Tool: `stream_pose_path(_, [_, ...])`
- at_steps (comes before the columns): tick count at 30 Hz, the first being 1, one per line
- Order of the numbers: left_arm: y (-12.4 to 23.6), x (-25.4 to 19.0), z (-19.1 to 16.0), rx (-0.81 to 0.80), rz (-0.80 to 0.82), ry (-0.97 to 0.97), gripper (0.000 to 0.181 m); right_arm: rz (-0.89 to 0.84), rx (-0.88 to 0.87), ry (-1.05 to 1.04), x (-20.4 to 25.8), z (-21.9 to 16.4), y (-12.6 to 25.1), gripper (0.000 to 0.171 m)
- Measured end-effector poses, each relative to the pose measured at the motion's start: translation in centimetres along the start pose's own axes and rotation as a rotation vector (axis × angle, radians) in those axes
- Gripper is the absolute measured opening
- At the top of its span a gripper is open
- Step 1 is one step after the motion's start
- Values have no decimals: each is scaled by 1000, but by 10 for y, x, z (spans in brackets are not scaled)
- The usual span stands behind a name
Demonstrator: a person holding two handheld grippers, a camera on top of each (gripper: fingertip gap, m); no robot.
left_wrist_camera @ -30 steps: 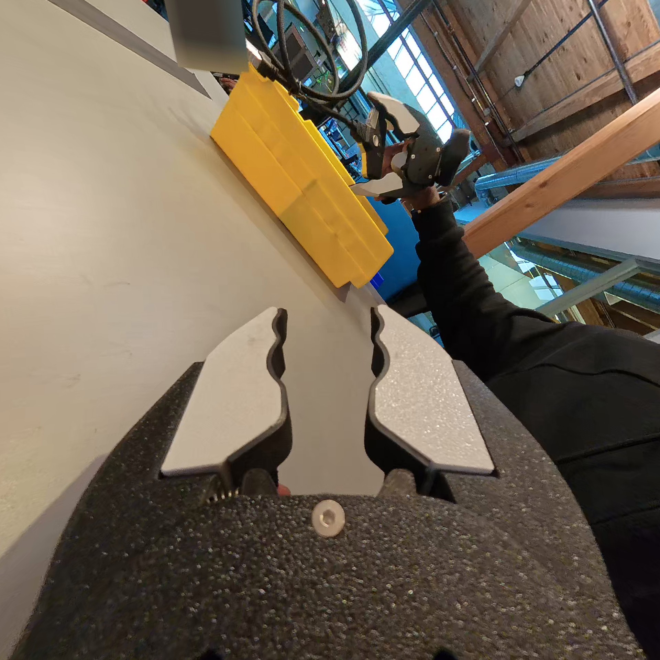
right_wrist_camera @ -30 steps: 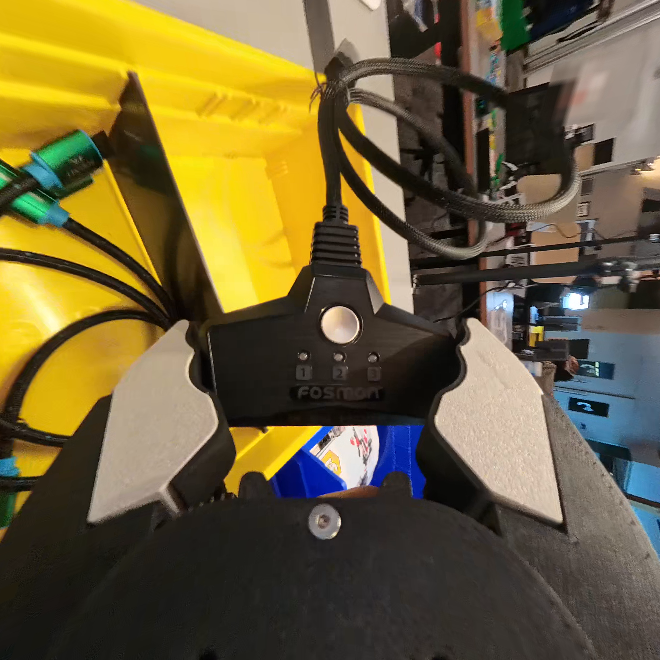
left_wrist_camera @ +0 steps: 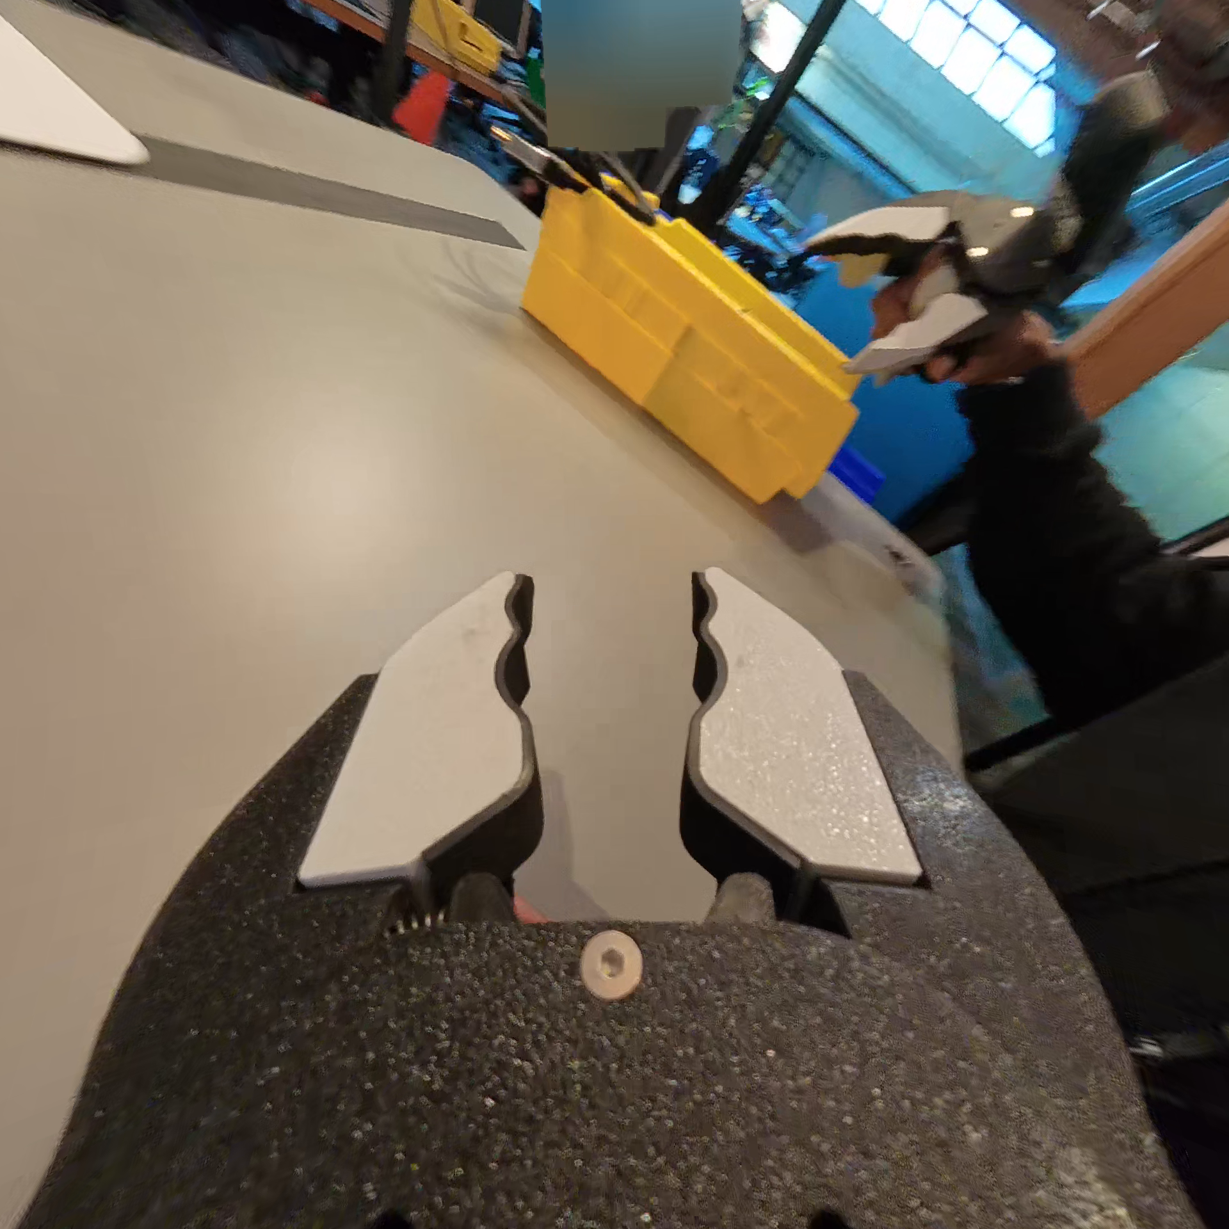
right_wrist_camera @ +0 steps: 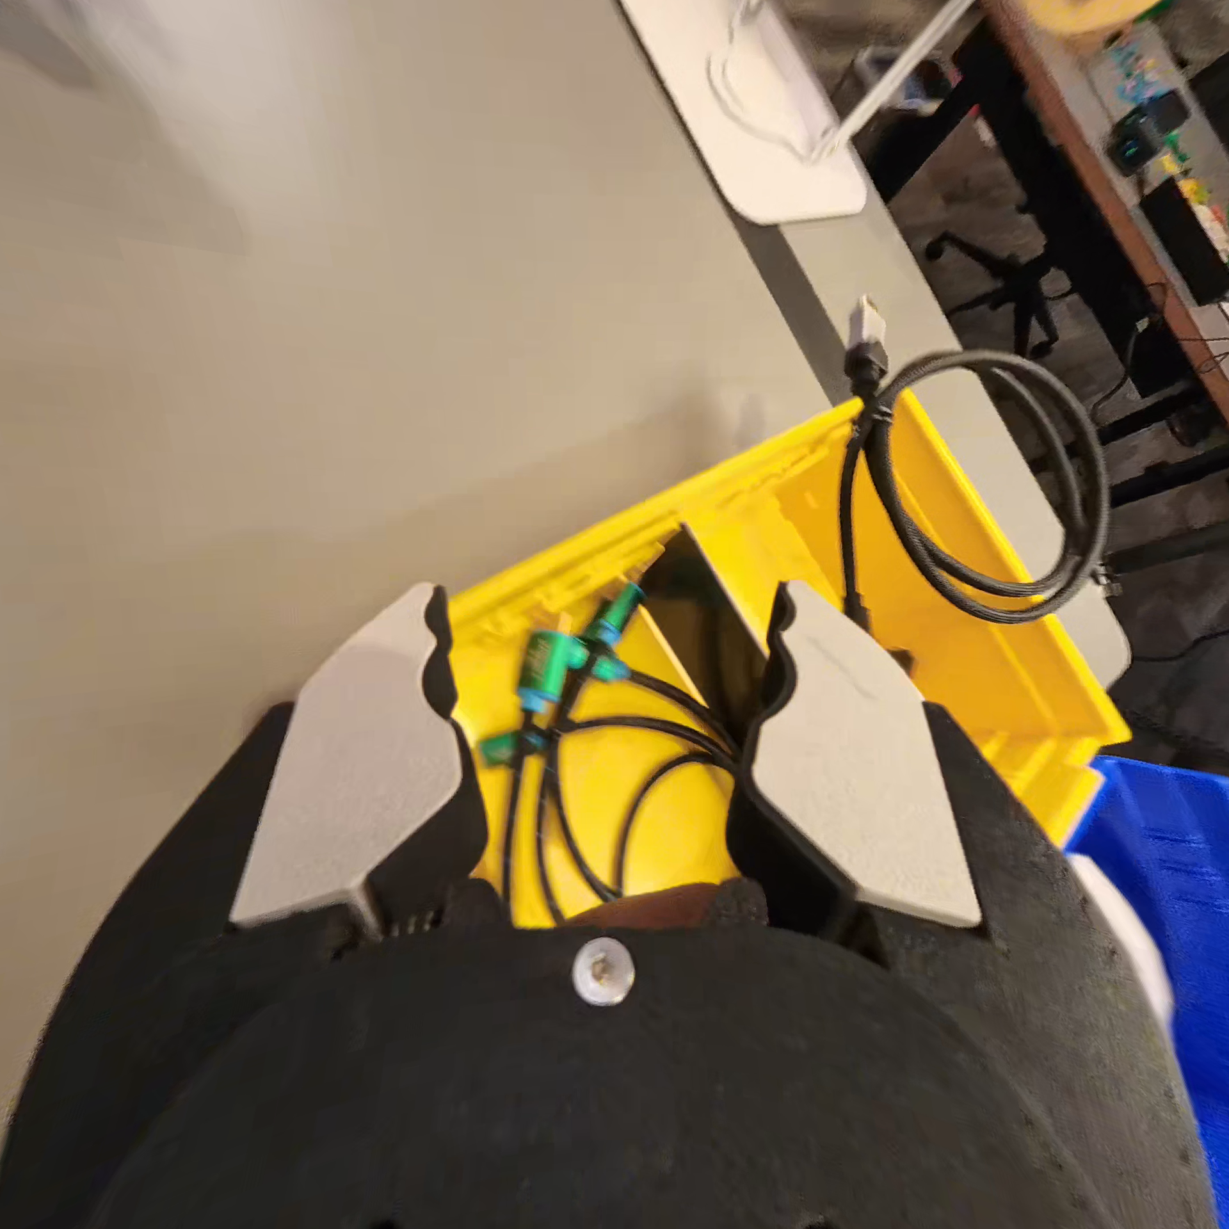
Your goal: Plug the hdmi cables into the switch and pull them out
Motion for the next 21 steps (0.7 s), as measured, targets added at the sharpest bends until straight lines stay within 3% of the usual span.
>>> stream_pose_path(7, [91, -7, -2, -32, 461, -319, 25, -264, -73, -347, 75, -4, 9, 71])
stream_pose_path(11, [153, -13, -10, -80, 807, -431, 25, -386, -142, -473, 99, -7, 18, 65])
stream_pose_path(15, [204, -23, -19, -167, 1038, -453, 51, -391, -176, -536, 112, -10, 19, 66])
stream_pose_path(18, [233, -29, -23, -236, 1188, -523, 87, -428, -166, -532, 115, -13, 15, 68])
stream_pose_path(21, [256, -24, -25, -200, 1313, -513, 101, -483, -160, -529, 114, -15, 10, 72])
Point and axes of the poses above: each gripper's, where its closed fingertips meet, y back along the fingers, z out of its top, x = y × z across the jaws, the point moved 10 cm from there along y, back along the fingers, and after that the axes turned 12 degrees about -z, right-handed, at the moved point
